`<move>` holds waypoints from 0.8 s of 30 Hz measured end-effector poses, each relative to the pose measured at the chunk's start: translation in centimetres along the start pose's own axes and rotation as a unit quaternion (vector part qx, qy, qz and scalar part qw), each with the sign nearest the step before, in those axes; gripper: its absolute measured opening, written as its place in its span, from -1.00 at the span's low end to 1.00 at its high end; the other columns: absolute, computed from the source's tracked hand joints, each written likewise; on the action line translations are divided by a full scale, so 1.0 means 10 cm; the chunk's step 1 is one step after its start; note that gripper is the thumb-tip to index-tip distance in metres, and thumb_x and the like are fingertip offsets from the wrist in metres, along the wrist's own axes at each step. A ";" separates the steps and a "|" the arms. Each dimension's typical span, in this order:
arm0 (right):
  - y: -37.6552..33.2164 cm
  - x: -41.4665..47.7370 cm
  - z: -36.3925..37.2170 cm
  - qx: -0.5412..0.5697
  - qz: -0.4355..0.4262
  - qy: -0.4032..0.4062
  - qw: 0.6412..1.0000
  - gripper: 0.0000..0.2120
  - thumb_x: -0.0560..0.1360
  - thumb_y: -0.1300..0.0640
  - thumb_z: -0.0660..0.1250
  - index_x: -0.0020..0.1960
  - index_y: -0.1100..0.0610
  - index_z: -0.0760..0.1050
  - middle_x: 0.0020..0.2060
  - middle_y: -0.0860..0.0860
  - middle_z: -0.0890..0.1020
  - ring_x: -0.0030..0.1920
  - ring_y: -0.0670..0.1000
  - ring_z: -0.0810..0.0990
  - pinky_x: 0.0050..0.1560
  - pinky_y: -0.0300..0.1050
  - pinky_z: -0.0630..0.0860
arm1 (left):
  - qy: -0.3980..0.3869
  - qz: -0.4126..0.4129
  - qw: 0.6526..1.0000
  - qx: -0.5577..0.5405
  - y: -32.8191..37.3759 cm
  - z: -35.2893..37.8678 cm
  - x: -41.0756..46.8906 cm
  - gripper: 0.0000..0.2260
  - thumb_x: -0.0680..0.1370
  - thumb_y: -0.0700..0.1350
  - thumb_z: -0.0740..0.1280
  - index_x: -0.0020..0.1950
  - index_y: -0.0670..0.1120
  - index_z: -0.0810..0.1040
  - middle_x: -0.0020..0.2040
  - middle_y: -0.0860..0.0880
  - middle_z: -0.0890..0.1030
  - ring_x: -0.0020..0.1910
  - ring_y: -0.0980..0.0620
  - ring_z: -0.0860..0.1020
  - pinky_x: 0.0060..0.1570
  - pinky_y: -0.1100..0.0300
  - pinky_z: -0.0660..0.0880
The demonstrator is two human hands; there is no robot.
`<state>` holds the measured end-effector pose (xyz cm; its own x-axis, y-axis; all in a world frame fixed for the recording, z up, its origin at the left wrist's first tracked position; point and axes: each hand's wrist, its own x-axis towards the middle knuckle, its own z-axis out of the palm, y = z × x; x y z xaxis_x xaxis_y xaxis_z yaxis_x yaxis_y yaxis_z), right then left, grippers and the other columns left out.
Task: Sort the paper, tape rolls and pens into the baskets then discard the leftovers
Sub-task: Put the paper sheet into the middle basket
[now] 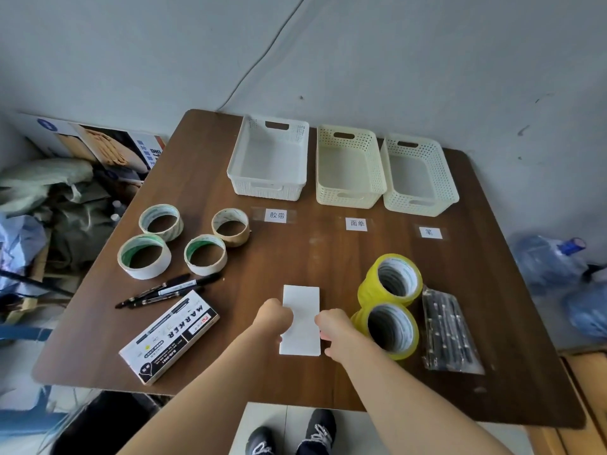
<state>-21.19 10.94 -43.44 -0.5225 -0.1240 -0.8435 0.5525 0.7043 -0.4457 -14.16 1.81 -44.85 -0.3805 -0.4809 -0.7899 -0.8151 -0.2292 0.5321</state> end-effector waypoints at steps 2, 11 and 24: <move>0.03 0.04 0.01 0.013 0.008 0.001 1.000 -0.82 0.58 0.24 0.15 0.17 0.21 0.39 -0.22 0.03 0.44 -0.27 -0.01 0.42 -0.15 -0.07 0.39 | 0.014 -0.006 1.000 0.009 -0.01 0.00 0.03 -0.63 0.49 -0.33 0.08 0.28 -0.35 0.42 -0.02 -0.26 0.55 -0.08 -0.22 0.58 -0.25 -0.05 0.56; 0.06 0.16 -0.01 0.052 0.022 -0.006 0.998 -0.83 0.56 0.27 0.12 0.11 0.20 0.42 -0.05 0.10 0.52 -0.06 0.06 0.52 0.06 -0.02 0.48 | 0.041 0.004 0.999 0.034 -0.03 0.04 0.12 -0.62 0.48 -0.27 0.11 0.27 -0.18 0.45 0.22 -0.19 0.53 0.14 -0.19 0.56 0.09 -0.07 0.57; -0.14 0.04 -0.01 0.056 -0.139 0.042 0.988 -0.62 0.52 0.29 0.28 0.33 0.09 0.48 0.22 0.06 0.56 0.12 0.09 0.54 0.09 0.02 0.59 | 0.086 0.058 0.992 -0.074 0.33 -0.22 0.12 -0.78 0.54 -0.27 0.23 0.12 -0.04 0.46 0.02 -0.03 0.51 -0.02 -0.05 0.54 -0.28 0.16 0.57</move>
<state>-22.24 9.94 -43.17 -0.7141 -0.2402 -0.6575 0.4451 0.5692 -0.6914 -16.36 -1.43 -43.38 -0.3772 -0.6457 -0.6639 -0.6917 -0.2803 0.6655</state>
